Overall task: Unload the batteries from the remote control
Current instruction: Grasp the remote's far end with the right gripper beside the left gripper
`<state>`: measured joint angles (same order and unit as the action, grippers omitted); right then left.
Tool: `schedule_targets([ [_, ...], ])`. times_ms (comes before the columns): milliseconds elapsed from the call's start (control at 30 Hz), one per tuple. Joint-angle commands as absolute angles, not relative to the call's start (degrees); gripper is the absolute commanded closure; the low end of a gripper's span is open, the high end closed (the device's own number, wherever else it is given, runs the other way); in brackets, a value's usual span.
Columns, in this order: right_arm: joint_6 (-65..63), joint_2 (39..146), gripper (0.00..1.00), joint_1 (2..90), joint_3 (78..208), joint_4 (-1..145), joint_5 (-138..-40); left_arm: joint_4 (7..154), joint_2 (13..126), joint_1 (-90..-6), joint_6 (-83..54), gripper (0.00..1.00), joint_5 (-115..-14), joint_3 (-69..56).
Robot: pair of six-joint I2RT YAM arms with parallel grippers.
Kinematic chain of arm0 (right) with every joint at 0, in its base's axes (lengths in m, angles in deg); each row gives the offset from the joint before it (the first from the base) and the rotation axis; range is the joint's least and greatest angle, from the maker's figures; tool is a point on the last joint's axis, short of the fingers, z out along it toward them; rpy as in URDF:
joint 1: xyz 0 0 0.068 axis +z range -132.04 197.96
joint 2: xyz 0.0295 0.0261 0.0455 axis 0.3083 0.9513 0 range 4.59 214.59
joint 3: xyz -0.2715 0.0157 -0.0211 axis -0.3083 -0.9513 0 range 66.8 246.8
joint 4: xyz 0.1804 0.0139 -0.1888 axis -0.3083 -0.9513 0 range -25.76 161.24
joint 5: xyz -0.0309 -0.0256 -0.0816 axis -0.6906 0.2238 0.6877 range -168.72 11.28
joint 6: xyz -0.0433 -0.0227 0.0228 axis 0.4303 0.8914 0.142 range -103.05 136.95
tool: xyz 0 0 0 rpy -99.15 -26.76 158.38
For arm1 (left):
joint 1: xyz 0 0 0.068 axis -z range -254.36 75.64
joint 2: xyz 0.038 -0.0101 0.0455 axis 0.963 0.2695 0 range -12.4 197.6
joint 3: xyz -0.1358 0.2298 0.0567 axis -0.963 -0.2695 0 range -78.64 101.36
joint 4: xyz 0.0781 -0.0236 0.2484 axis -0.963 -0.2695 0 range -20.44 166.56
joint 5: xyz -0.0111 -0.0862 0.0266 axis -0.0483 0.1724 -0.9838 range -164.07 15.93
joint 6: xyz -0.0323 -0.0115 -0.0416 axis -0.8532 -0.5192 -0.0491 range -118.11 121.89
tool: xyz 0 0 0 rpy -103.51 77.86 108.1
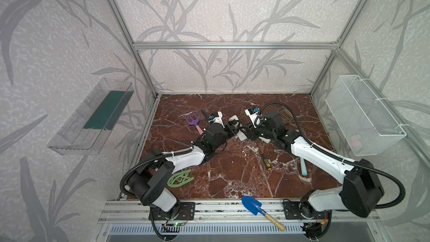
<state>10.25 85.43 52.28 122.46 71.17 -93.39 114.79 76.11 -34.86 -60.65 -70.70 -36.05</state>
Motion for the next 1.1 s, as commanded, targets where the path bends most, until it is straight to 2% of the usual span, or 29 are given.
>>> schedule_targets([
  [0,11.0,86.7,0.57,52.9,124.5,70.7,-94.6,117.2,74.7,-34.9,-60.1,0.56,-70.0,-35.8],
  [300,11.4,87.4,0.69,53.2,124.5,71.1,-94.0,116.9,74.4,-34.9,-59.4,0.56,-69.7,-35.6],
  [700,13.3,88.4,0.77,53.4,125.2,71.4,-94.6,118.2,74.7,-34.9,-59.0,0.56,-69.4,-35.6],
  [867,13.6,89.0,0.85,53.4,125.8,71.2,-95.1,118.8,74.7,-34.9,-58.4,0.55,-69.5,-35.8],
  [1000,14.1,88.7,0.89,53.4,125.5,71.6,-94.8,119.7,74.7,-34.9,-58.3,0.51,-69.6,-36.2],
  [1067,14.7,88.4,0.90,53.4,125.2,71.9,-94.5,120.1,74.7,-34.9,-58.2,0.43,-69.6,-36.3],
])
